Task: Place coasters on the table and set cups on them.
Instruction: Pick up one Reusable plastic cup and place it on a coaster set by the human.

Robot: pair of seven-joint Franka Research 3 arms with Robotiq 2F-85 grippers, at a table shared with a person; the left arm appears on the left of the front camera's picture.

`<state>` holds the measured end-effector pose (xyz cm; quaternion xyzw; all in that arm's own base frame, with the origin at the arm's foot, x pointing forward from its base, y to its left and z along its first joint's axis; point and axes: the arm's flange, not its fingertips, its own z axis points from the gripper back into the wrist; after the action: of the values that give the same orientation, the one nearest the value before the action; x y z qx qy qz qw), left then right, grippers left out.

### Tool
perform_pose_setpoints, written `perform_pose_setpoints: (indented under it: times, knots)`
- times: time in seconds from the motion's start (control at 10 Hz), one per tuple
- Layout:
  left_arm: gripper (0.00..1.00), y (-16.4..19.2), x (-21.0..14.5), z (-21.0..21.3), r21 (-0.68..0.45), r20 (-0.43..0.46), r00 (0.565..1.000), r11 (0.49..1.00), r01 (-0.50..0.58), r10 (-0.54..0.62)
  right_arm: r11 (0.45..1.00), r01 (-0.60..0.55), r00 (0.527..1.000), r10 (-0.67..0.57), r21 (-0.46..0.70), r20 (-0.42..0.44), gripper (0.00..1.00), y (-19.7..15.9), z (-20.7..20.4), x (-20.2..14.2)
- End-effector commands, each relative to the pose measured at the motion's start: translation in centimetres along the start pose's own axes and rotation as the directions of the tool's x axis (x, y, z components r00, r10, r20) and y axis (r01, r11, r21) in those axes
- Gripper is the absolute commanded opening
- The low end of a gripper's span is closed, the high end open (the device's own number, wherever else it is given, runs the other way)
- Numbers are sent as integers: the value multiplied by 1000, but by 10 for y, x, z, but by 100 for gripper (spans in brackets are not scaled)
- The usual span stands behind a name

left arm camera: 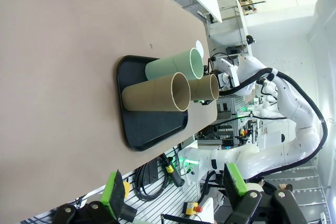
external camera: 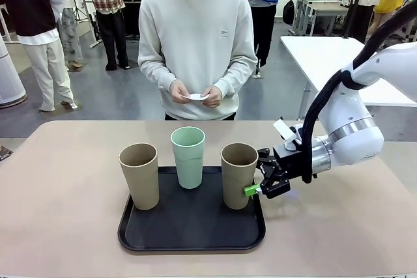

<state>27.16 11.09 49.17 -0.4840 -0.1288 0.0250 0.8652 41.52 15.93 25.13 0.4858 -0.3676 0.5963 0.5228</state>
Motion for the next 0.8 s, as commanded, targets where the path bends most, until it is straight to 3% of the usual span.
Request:
perform_pose_setpoints:
  times: [0.0,0.3,0.4,0.5,0.6,0.7]
  knots:
    - [100,0,0,0,-12,-2,1000,1000,12,-12,1000,12,1000,-12,-20,9,100,-10,-16,2]
    - [100,0,0,0,-12,-2,1000,1000,12,-12,1000,4,1000,-4,11,13,100,-10,-21,3]
    - [100,0,0,0,-12,-2,1000,1000,12,-12,1000,10,1000,-11,19,14,40,-11,-20,3]
    - [100,0,0,0,-12,-2,1000,1000,12,-12,1000,13,1000,-14,19,17,40,-10,-18,3]
    - [100,0,0,0,-12,-2,1000,1000,12,-12,1000,14,1000,-15,13,22,0,-8,-15,4]
    - [100,0,0,0,-12,-2,1000,1000,12,-12,1000,18,1000,-18,6,23,35,-6,-12,5]
